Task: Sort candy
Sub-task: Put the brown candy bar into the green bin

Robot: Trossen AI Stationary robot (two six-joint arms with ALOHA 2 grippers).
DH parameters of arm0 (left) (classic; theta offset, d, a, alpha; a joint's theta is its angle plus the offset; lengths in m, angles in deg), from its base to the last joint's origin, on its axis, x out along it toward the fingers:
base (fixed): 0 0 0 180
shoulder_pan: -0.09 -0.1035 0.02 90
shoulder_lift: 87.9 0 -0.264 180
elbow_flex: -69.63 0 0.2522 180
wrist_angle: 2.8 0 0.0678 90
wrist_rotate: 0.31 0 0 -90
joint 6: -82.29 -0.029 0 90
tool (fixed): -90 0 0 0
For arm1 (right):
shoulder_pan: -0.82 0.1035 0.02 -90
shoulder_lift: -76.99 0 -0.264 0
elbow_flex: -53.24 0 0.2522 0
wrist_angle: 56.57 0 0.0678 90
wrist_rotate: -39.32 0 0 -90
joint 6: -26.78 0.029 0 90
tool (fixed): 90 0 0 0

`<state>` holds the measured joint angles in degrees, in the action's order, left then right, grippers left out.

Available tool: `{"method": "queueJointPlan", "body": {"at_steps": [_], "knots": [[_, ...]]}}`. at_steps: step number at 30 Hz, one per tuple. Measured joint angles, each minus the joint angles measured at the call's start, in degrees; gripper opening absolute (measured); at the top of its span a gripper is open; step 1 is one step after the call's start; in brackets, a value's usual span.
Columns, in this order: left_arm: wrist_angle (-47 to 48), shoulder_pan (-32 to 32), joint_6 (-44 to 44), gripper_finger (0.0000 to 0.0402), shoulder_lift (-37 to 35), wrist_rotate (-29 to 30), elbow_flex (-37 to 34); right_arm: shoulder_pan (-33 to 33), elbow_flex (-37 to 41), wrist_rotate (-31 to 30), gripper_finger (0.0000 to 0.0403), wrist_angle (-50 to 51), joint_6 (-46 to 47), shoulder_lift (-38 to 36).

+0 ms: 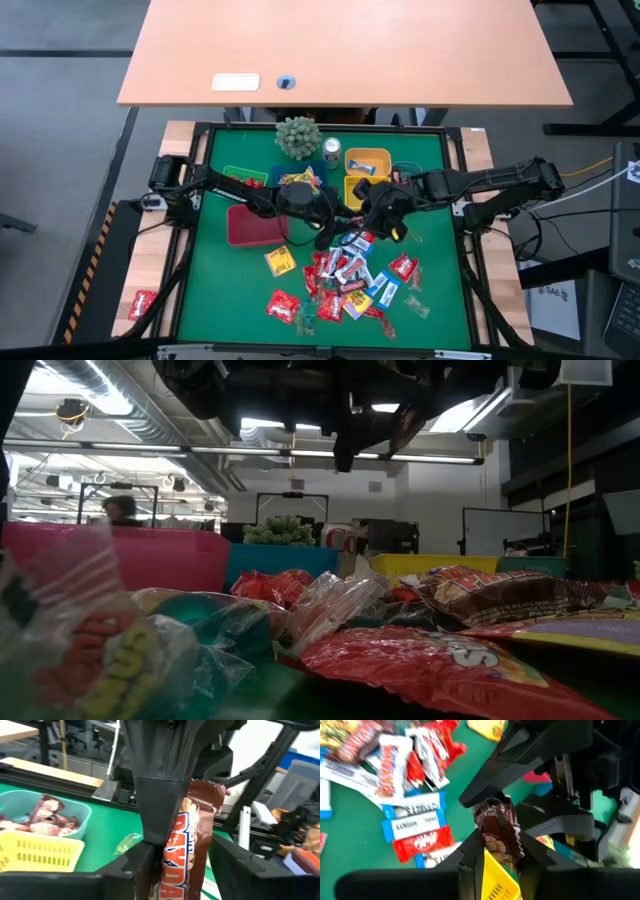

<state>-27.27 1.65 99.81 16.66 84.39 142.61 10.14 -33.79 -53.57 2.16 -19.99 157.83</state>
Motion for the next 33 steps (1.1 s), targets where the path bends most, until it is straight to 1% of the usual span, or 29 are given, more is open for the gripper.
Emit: {"method": "queueJointPlan", "body": {"at_steps": [3,6,11,14,20,23,29,33], "knots": [[0.0,-0.3,0.0,0.0169,0.0,0.9,0.0,0.0,0.0,-3.0,0.0085,1.2,0.0,0.0],[0.7,-0.9,0.0,0.0169,0.0,0.8,0.0,0.0,0.0,-4.6,0.0085,3.7,1.2,0.0],[3.4,-2.1,0.0,0.0170,0.0,0.6,0.0,0.0,0.0,-6.0,0.0085,10.3,3.5,0.0],[4.8,-2.5,0.0,0.0170,0.0,0.6,0.0,-1.4,0.0,-6.8,0.0085,15.7,6.5,0.0],[6.3,-2.9,-0.1,0.0170,0.0,0.4,0.0,-9.1,0.0,-4.7,0.0085,27.2,16.2,0.0],[6.7,-2.8,-0.1,0.0170,0.0,0.4,0.0,-13.9,0.0,-2.6,0.0085,30.9,18.7,0.0],[7.1,-2.8,-0.1,0.0170,0.0,0.3,0.0,-23.2,0.0,-2.0,0.0085,31.9,19.5,0.0],[8.4,-2.8,-0.1,0.0170,0.0,0.3,0.0,-28.1,0.0,-2.0,0.0085,31.8,19.6,0.0]]}}
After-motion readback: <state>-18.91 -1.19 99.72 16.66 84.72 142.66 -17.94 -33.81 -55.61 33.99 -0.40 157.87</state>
